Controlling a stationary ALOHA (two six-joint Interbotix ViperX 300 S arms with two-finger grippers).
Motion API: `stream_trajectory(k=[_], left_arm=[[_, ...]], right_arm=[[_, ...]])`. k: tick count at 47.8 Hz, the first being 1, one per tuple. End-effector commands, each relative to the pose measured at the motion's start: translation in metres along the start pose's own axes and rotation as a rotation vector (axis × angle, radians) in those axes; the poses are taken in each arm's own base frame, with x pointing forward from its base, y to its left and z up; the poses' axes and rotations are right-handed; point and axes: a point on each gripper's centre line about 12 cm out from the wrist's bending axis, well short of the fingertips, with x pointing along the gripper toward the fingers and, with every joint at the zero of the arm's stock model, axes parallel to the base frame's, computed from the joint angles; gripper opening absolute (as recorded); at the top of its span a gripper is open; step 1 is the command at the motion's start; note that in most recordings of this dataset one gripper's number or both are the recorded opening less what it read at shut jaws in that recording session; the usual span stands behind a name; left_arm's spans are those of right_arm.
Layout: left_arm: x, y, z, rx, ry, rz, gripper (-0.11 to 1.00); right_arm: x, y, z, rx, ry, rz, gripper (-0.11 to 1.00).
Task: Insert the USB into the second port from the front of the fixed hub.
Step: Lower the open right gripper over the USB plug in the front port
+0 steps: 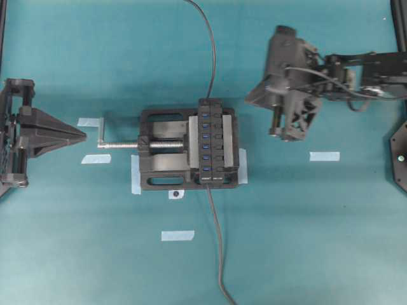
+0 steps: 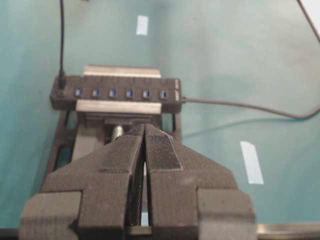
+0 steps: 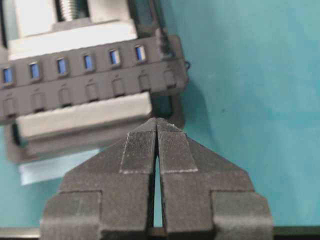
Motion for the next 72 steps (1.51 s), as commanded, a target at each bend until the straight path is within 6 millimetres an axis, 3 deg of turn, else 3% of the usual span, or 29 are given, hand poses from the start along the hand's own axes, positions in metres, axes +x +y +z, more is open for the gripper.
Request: stream_trajectory(k=[1, 28, 72], left_arm=[[0.001, 0.0, 0.011, -0.002, -0.026, 0.0, 0.0], [0.001, 0.0, 0.012, -0.002, -0.028, 0.0, 0.0], [0.001, 0.0, 0.01, 0.0, -0.023, 0.0, 0.0]], right_arm=[[0.002, -0.002, 0.015, -0.028, -0.037, -0.005, 0.0], [0.04, -0.009, 0.022, -0.067, -0.063, -0.019, 0.0], [0.054, -0.009, 0.025, -0.063, -0.051, -0.016, 0.01]])
